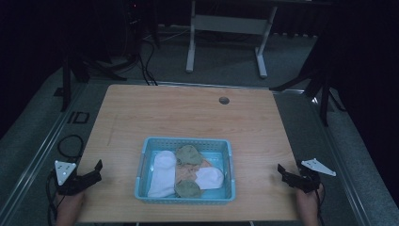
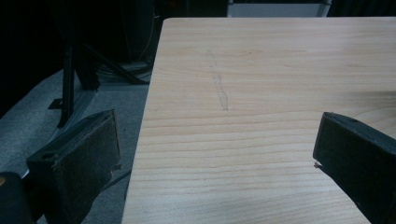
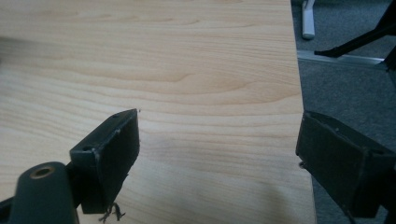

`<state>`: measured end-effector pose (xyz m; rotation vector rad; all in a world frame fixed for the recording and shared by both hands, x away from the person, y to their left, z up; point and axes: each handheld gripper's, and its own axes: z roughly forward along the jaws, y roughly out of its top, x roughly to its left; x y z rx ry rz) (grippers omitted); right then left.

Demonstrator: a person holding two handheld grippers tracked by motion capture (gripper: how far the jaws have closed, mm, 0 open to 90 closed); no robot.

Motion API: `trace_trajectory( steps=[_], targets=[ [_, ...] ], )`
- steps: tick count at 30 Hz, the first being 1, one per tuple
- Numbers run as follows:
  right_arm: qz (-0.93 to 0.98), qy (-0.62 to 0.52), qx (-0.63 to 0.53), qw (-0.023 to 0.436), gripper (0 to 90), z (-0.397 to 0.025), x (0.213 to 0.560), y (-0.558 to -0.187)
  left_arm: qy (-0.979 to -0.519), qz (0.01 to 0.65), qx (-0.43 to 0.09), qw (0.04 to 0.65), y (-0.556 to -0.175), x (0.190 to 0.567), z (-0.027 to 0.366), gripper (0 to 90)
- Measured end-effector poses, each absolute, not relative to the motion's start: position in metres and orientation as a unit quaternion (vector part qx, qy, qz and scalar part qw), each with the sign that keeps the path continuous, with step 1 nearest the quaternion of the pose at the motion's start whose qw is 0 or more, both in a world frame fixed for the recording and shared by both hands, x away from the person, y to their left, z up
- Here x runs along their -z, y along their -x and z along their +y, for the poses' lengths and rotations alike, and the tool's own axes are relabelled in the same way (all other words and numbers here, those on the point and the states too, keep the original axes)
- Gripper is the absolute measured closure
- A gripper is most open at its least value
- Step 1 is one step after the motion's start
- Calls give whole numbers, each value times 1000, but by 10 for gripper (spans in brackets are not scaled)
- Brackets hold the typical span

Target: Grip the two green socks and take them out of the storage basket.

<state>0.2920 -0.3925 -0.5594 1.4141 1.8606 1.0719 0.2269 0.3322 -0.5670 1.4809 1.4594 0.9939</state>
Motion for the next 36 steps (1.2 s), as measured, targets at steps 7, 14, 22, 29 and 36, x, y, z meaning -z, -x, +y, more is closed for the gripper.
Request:
trace_trajectory(
  steps=[7, 14, 22, 29, 36],
  targets=[
    [711, -515, -392, 275, 116, -390, 560, -293, -587, 578, -395, 406, -227, 567, 332, 4],
    [742, -485, -413, 208, 133, -399, 559, -297, -590, 578, -393, 405, -227, 567, 332, 3],
    [808, -381, -429, 133, 140, -410, 558, -298, -591, 577, -393, 404, -228, 567, 332, 3],
    [846, -331, -410, 82, 140, -404, 548, -300, -591, 578, -392, 404, -228, 567, 332, 4],
    [892, -298, -337, 47, 131, -383, 536, -303, -591, 577, -392, 404, -228, 567, 332, 4]
  ],
)
